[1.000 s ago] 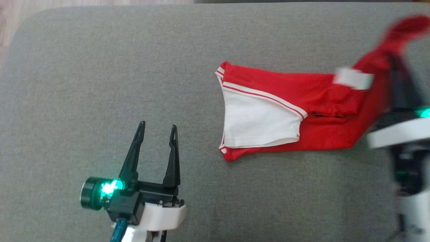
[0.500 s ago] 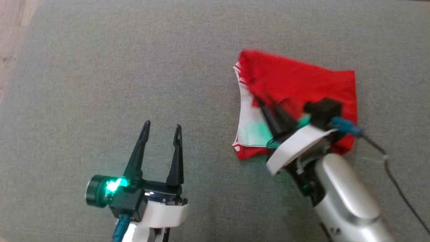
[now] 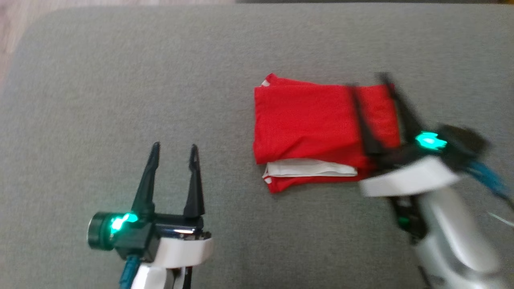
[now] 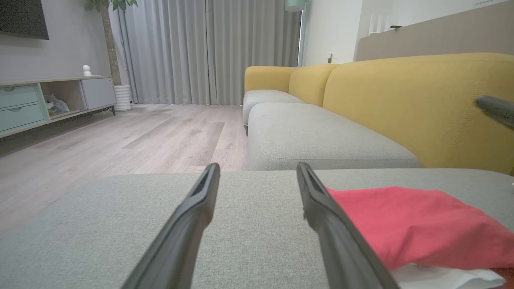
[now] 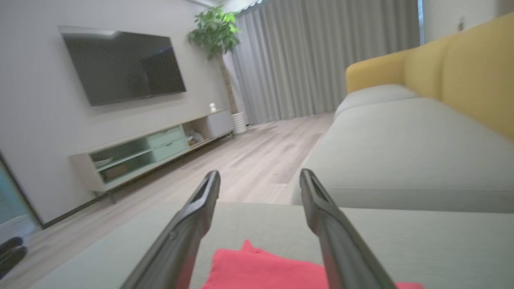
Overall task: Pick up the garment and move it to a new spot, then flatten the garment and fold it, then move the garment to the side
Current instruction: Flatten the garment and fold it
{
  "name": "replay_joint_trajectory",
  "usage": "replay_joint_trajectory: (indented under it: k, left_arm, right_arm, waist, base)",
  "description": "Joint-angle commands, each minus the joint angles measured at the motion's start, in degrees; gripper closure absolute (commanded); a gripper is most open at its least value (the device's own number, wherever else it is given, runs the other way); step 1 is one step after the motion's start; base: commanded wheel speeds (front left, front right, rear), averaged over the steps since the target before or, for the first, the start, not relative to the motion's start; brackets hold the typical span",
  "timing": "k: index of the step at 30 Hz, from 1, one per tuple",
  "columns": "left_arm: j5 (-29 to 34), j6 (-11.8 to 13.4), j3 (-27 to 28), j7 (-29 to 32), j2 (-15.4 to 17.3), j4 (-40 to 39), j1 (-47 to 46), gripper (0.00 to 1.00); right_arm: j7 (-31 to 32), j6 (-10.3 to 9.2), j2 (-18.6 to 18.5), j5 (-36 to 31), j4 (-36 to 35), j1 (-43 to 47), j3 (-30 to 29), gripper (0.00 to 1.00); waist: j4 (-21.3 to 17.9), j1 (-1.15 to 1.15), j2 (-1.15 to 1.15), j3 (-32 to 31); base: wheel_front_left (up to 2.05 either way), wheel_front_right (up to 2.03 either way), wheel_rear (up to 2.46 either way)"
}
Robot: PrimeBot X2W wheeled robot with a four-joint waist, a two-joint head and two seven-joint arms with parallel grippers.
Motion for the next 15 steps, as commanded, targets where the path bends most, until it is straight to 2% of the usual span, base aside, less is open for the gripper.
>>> replay_joint_trajectory:
  k: [1,4,8,11,15]
  left_arm:
    - [-0.4,-0.1,2.4,-0.3,-0.3,-2.2,0.3,0.00]
    - [-1.3,-0.4,3.9,-0.3,-0.4,-2.5,1.5,0.00]
    - [-0.6,-0.3,5.1,-0.3,-0.4,-1.6,3.8,0.00]
    - [-0.1,-0.6,5.4,-0.3,-0.5,-0.6,5.7,0.00]
    - [0.0,-1.0,6.4,-0.3,-0.5,0.4,8.5,0.00]
  right_arm:
    - [-1.0,0.37,-0.3,-0.1,-2.8,2.0,-0.5,0.00]
    - [-2.1,0.37,-1.8,-0.8,-5.5,6.6,-7.3,0.00]
    - [-2.2,0.37,-1.9,-4.3,-8.5,14.0,-15.7,0.00]
    - [-2.2,0.37,-1.8,-6.1,-8.3,20.0,-17.7,0.00]
    - [-2.2,0.37,-1.9,-7.6,-6.8,26.3,-16.4,0.00]
  waist:
    - [-1.3,0.00,0.00,-1.3]
    - [-2.6,0.00,0.00,-3.7]
    - [-4.1,0.00,0.00,-7.4]
    - [-4.7,0.00,0.00,-9.9]
    - [-5.3,0.00,0.00,-12.8]
  base:
    - [0.00,0.00,0.00]
    - [0.00,0.00,0.00]
    - [0.00,0.00,0.00]
    - [0.00,0.00,0.00]
    - [0.00,0.00,0.00]
